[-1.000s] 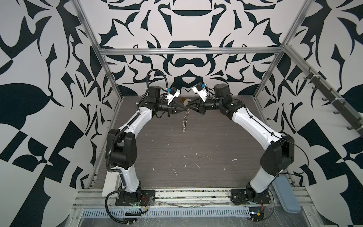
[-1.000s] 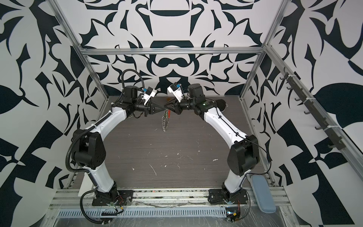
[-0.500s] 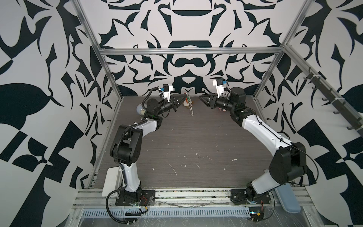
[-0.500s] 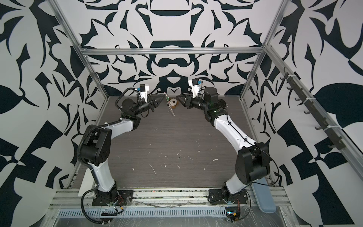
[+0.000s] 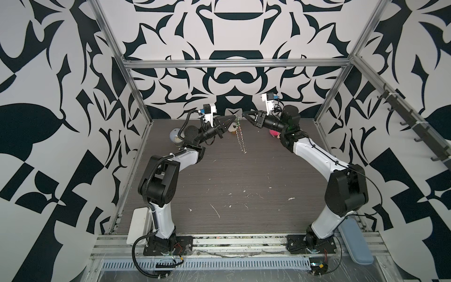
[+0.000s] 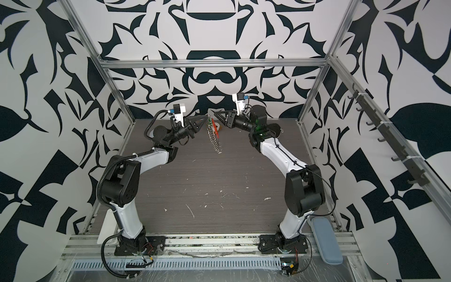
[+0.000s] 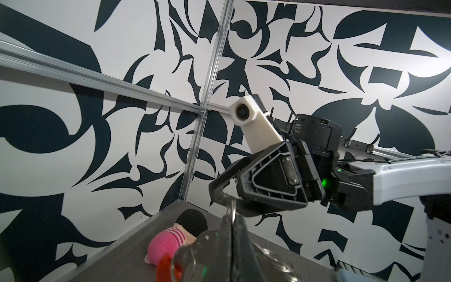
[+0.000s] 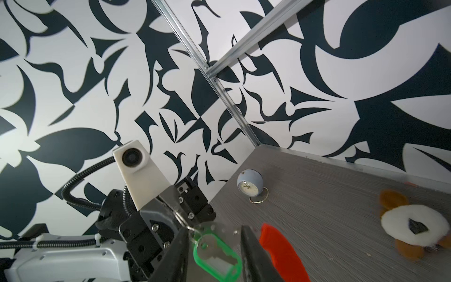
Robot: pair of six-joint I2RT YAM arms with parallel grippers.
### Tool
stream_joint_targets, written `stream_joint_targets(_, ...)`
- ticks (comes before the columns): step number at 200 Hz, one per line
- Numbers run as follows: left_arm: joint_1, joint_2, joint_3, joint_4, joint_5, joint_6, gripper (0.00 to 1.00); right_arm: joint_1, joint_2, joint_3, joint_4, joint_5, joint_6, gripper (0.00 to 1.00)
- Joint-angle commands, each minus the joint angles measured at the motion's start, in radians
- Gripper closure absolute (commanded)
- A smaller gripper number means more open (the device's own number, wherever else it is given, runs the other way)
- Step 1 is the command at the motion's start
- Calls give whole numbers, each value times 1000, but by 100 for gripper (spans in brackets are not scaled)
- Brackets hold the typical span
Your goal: Put the keys on the keyring
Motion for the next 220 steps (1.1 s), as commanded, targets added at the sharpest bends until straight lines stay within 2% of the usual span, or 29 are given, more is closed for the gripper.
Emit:
stream_joint_targets(1,0,-28,15,74,13,-41,100,7,-13,58,116,-68,53,62)
stream_joint_targets(165,0,-4,91,73,14,-139,100,22,33,86,184,-125,84,68)
stream_joint_targets(199,2,-4,97,74,8,-143,100,22,33,85,188,-132,87,84)
stream_joint_targets(220,4,-3,102,74,7,-146,100,23,28,74,189,-132,85,90)
